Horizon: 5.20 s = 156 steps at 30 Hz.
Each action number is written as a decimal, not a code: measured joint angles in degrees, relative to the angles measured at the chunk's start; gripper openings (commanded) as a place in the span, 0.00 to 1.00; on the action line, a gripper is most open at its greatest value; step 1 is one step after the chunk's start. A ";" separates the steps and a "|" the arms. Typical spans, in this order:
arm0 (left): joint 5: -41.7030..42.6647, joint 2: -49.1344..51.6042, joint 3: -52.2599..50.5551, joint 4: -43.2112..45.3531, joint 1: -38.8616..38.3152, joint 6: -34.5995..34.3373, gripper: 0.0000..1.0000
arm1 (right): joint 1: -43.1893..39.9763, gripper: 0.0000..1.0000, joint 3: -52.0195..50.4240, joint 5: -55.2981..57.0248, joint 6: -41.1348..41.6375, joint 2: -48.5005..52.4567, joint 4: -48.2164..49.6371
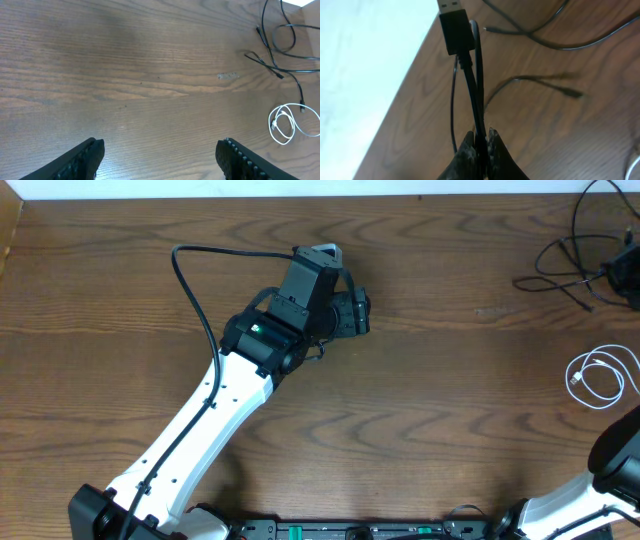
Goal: Untangle cables
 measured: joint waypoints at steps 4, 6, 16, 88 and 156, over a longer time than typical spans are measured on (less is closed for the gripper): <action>-0.02 0.00 0.00 0.00 0.00 0.00 0.76 | 0.07 0.09 -4.33 1.09 -0.04 0.07 2.64; 0.00 0.00 0.00 0.02 0.00 0.00 0.76 | 0.07 0.33 -6.38 1.25 0.07 0.15 3.28; 0.00 0.00 0.00 0.55 0.00 0.00 0.76 | 0.07 0.99 -8.61 -0.26 -0.11 0.20 -0.68; 6.51 -4.33 0.44 -1.51 0.00 29.90 0.98 | 20.46 0.99 -36.30 14.01 -31.85 -59.28 2.51; 6.40 -4.33 0.44 -7.13 0.00 29.92 0.98 | 25.79 0.99 -89.07 14.16 -32.13 -104.89 31.04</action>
